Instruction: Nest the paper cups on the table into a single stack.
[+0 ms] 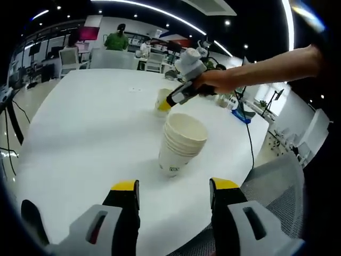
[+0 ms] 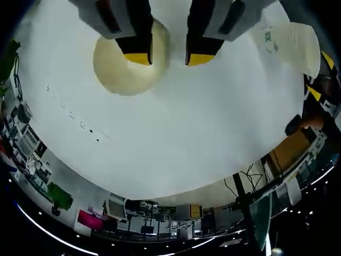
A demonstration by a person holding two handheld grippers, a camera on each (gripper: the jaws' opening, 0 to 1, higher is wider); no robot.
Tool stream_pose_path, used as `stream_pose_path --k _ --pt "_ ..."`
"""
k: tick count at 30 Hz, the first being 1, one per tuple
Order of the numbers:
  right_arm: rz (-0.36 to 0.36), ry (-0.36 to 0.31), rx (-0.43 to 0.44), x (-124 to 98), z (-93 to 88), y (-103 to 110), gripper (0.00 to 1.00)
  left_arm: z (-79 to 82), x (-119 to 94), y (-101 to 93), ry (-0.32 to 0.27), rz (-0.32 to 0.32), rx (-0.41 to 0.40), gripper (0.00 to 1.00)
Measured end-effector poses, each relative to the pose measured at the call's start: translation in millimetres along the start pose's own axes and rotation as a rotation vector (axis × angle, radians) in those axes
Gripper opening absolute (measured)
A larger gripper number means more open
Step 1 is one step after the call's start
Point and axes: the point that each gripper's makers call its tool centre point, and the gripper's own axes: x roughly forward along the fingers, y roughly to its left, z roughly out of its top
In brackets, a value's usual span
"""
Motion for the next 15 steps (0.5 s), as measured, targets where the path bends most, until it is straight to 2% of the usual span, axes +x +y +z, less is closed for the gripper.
stream_pose_path --k 3,9,15 --pt "0.001 -0.004 -0.04 -2 2.2 5 0.0 2.1 -1 1.9 -0.003 0.005 -0.002 0.51" --pt "0.022 -0.015 -0.127 -5 7.8 12 0.0 4.8 0 3.1 -0.004 0.0 0.011 0.51" --pt "0.034 -0.015 -0.187 -20 -2.5 25 0.0 7.4 2 -3.7 -0.007 -0.01 0.021 0.51"
